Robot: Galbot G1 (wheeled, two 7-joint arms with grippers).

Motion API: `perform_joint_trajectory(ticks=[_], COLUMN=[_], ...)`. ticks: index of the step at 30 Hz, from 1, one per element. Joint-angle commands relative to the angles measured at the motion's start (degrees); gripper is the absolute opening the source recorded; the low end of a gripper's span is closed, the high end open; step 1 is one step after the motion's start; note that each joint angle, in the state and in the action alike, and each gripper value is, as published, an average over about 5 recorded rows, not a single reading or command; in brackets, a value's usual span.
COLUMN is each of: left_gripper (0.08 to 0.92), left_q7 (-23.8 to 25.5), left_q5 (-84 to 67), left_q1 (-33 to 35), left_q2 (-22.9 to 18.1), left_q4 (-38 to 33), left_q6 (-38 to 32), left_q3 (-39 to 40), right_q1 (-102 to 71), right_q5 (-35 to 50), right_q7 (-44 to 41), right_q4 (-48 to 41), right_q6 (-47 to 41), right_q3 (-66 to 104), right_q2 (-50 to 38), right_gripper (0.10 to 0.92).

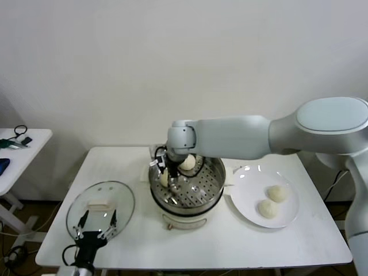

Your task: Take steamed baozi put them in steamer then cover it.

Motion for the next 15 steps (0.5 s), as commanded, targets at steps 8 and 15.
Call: perform_joint_trajectory(ticks=[8, 15], left_gripper=[0.823, 0.823], left_q7=[0.1, 0.2], left_q5=[0.2, 0.4], left_q1=[0.1, -0.2], left_q2=[0.1, 0.1], left_q4=[-0.5, -0.9], left_q6=[0.2, 0.7], left_q3=[0.0, 0.2], right_q1=[16.7, 21.5], right_q5=[0.7, -8.8], right_q7=[-12.4, -17.0], right_q4=[11.9, 17.8], right_q6=[9.6, 13.4], right_q3=[-4.8, -15.3], right_q2=[-22.2, -41.0], right_gripper=[0.823, 0.823])
